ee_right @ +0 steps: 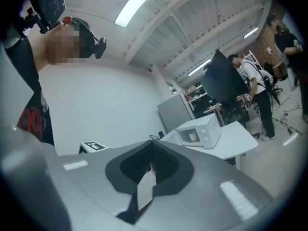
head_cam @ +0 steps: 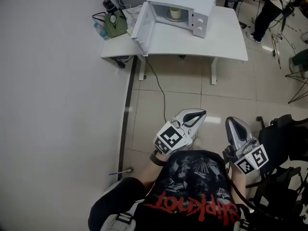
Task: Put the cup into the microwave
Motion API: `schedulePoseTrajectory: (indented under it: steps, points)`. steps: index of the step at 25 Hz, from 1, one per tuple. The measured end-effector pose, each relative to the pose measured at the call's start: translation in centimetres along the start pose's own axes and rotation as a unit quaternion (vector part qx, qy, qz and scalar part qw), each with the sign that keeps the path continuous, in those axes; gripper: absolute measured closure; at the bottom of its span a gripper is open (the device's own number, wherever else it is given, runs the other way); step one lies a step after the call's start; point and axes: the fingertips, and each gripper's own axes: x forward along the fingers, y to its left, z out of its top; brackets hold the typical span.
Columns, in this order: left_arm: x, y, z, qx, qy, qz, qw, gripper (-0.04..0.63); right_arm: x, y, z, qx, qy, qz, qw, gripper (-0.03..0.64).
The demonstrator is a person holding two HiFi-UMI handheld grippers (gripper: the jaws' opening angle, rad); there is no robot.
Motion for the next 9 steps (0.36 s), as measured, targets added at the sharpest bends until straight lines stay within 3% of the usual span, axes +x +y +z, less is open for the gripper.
schedulePoseTrajectory:
  steps: [9]
  points:
    - [-1.3,-4.8,-4.2,-0.031,0.002,0.007,0.9995,0.595,-0.9,2.9,-3.9,-0.007,0.023,0.054,0.998,0.621]
